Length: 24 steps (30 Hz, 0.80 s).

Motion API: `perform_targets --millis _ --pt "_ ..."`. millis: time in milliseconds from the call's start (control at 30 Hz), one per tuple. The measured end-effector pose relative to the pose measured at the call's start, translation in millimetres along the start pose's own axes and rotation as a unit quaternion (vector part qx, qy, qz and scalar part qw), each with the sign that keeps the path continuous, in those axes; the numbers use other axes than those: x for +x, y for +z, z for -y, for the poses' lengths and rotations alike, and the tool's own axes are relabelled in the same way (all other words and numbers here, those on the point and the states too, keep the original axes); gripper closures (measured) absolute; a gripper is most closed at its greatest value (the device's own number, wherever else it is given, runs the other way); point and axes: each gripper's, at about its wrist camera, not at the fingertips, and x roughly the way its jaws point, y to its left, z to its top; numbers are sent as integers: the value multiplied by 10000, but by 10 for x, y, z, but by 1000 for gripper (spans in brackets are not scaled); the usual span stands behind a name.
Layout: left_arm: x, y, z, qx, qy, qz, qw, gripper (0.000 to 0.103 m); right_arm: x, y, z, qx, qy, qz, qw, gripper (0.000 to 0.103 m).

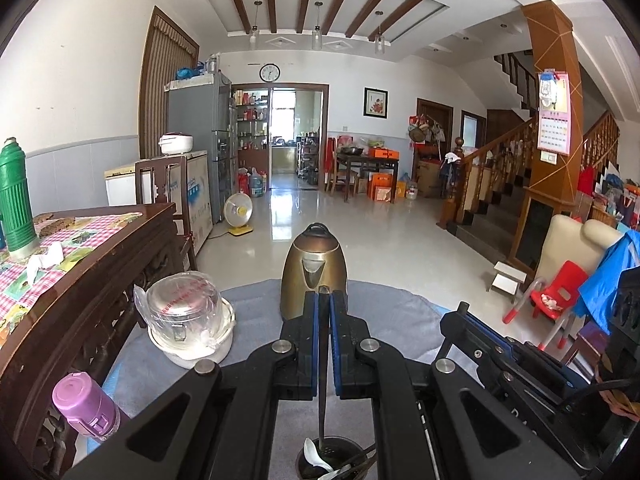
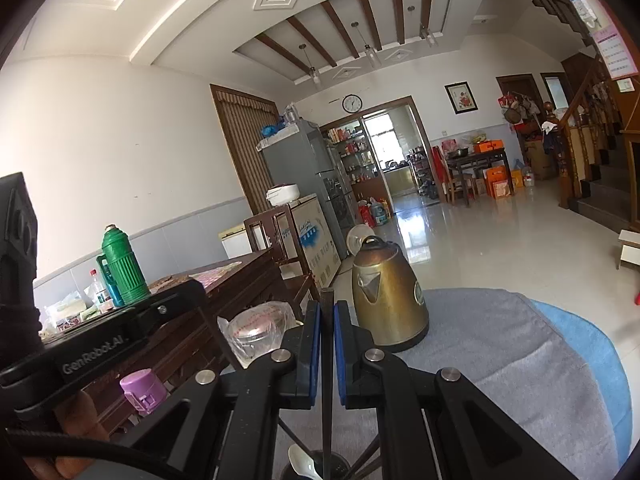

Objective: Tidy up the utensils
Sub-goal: 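Lower the chopsticks into the gray cup and open both grippers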

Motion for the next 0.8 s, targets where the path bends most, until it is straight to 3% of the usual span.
perform_targets --millis 800 --pt "133 -197 30 77 148 -333 9993 97 -42 -232 -37 41 22 -351 9994 96"
